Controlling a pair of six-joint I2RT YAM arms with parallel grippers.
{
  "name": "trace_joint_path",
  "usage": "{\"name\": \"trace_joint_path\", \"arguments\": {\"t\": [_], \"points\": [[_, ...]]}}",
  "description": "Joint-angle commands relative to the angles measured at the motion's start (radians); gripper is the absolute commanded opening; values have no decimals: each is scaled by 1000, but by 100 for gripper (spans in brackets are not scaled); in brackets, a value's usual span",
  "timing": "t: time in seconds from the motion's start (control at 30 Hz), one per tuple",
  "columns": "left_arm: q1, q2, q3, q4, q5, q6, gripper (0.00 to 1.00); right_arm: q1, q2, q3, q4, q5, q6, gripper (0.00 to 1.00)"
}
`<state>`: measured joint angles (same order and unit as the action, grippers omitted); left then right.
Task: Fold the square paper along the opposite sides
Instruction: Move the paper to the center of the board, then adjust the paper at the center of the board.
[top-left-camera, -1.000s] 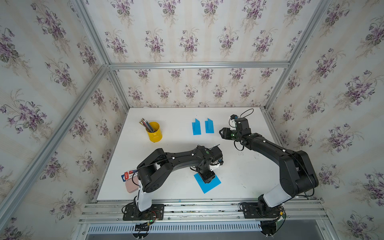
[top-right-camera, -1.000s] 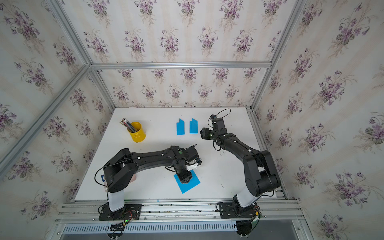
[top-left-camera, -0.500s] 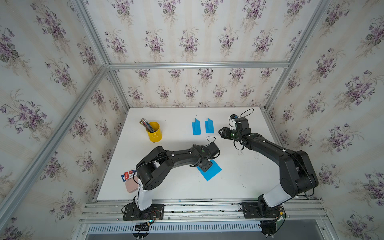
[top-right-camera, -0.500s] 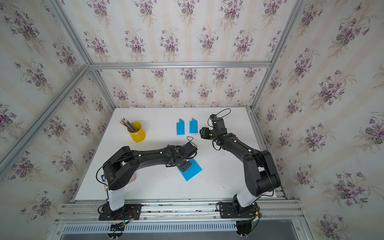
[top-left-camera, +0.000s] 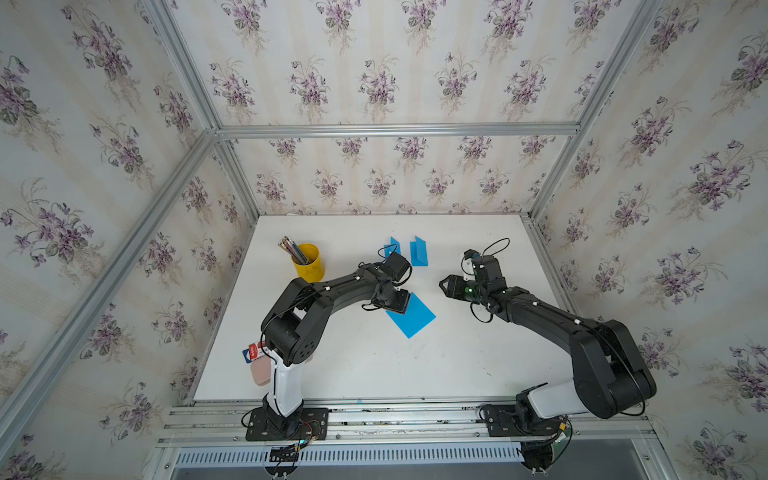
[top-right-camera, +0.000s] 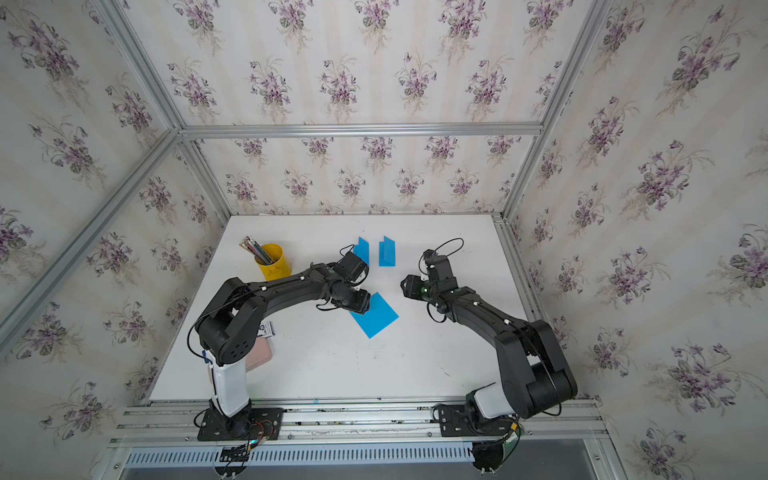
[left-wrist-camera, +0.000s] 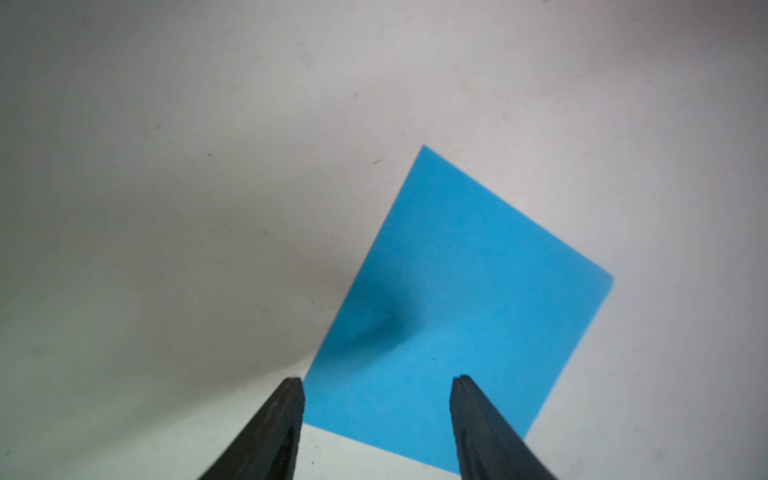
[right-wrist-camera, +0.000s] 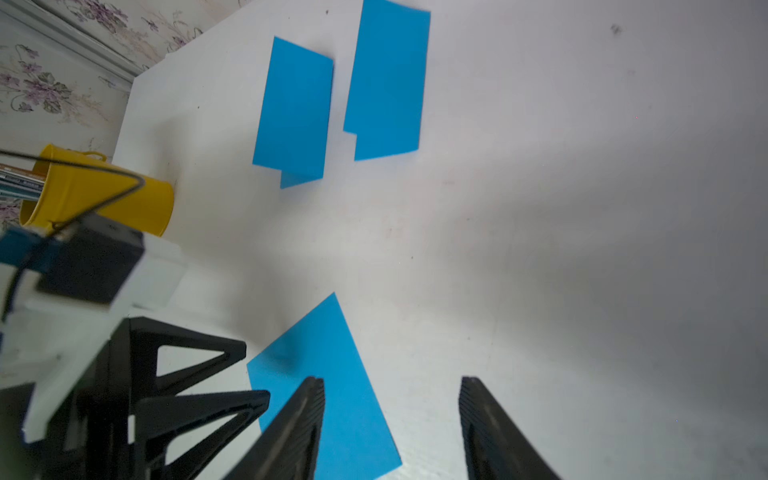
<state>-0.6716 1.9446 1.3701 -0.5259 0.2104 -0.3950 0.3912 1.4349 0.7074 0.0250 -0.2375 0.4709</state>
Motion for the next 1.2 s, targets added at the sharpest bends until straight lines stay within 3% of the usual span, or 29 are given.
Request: {"name": "trace_joint_path", "arguments": {"t": [0.0,0.17,0.57,0.83,1.0,1.17], "points": [[20,4,57,-57,87,3,62,35,-16,-52,36,-46,85,58],[50,61,119,-113,94,56,64,95,1,-121,59,-52,122,58],[78,126,4,-14,285,89,65,139,262,-82,234,-134,134,58],[100,46,-140,-6,249,93,61,139,354,27,251,-167,123,58],[104,20,-195,38,295,70,61,139,387,73,254,-192,127,56],[107,-78,-252,41,249,52,63,136,376,134,172,-100,52,57]]}}
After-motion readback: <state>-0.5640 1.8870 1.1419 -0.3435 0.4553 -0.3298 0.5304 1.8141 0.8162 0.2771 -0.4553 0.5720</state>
